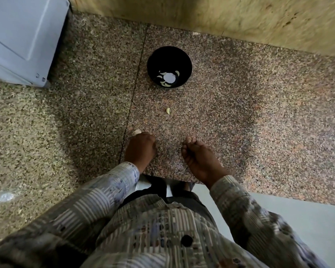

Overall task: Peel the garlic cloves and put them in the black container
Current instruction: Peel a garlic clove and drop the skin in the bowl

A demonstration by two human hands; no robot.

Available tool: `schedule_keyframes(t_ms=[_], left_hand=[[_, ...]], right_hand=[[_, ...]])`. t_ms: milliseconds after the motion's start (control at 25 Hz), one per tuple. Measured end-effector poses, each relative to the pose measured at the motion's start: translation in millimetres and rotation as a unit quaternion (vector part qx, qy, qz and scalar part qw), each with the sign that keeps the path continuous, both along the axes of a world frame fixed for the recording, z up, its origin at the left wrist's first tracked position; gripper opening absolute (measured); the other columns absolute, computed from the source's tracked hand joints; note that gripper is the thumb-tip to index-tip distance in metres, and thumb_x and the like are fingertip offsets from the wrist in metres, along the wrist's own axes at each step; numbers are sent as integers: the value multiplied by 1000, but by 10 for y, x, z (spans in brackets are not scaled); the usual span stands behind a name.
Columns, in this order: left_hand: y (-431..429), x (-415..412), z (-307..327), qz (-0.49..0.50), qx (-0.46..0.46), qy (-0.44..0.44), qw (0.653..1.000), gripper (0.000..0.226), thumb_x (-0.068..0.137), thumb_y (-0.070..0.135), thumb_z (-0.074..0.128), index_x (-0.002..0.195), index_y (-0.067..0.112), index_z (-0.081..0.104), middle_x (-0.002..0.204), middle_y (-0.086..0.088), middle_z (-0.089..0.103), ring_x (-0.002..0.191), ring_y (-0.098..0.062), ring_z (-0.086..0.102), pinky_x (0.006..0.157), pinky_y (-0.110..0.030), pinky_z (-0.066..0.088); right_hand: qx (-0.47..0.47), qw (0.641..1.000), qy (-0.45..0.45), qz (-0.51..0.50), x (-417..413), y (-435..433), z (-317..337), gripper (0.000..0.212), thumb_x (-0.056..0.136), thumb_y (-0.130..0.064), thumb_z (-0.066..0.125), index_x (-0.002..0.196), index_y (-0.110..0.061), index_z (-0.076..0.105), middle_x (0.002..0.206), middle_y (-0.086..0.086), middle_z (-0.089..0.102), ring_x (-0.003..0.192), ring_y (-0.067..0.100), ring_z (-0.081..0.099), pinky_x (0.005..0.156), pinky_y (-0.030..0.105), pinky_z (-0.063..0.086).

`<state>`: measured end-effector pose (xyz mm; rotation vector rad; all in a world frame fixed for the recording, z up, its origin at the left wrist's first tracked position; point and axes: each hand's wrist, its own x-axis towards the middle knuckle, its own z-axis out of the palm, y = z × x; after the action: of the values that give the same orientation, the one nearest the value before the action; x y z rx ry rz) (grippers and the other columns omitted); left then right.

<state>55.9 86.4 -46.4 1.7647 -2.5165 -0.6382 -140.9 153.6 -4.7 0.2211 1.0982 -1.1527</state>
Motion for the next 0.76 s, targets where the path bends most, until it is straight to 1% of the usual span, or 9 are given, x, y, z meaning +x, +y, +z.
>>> schedule_keyframes(t_ms=[80,160,240,360,440,560,640,680,760], left_hand=[[-13,-24,23,-31,9,3,999,4,80,15,73,79,12,76,84,-7,72,80,-28,69,70,-34,53],[-30,-94,61,-63,22,21,998,4,80,12,72,77,14,75,82,-6,72,78,-27,69,70,-32,52],[-35,-262,120,-80,37,78,993,8,86,13,69,82,15,75,83,-4,74,79,-21,69,76,-31,54],[-53,-636,141,-72,10,129,989,12,91,12,66,94,17,76,92,-1,76,85,-18,69,81,-33,58],[-72,-836,102,-83,-2,119,989,14,90,13,69,102,16,76,104,-4,74,92,-21,69,81,-31,56],[-76,-944,68,-119,25,76,990,16,92,16,68,106,14,75,116,-5,70,101,-20,67,81,-25,49],[-18,-943,56,-192,5,21,981,17,90,11,64,100,13,77,112,-6,72,98,-22,68,81,-28,51],[28,-918,71,-209,-5,13,978,16,88,9,64,94,13,77,106,-6,73,94,-23,68,77,-28,51],[100,-845,101,-193,17,27,981,13,88,9,67,86,16,78,101,-2,74,89,-20,69,76,-27,54]], right_hand=[[-3,999,-33,-27,4,34,6,21,105,-3,47,92,-11,62,83,0,63,73,10,62,66,18,58],[-4,995,-64,-73,-54,82,25,19,106,-6,46,96,-9,61,83,3,63,70,10,62,65,18,58],[-11,990,-75,-116,-160,123,36,19,106,-7,44,95,-8,59,82,4,62,69,11,61,63,18,57],[-24,988,-57,-144,-361,190,47,20,106,-6,44,92,-8,58,85,4,57,71,11,60,63,18,56],[-14,987,-46,-154,-457,233,48,18,106,-6,45,94,-8,58,86,4,56,71,11,59,62,18,56],[-8,985,-36,-169,-505,274,66,16,105,-6,46,94,-8,57,85,5,56,73,12,56,61,18,56],[-11,986,-32,-164,-473,298,65,16,105,-6,46,94,-9,57,85,5,56,73,11,56,61,17,56],[-11,986,-38,-163,-451,306,57,15,105,-5,46,95,-8,58,86,5,56,73,12,57,61,17,56],[-4,986,-50,-162,-414,311,57,11,102,-4,49,97,-8,58,87,5,57,74,12,58,61,18,56]])
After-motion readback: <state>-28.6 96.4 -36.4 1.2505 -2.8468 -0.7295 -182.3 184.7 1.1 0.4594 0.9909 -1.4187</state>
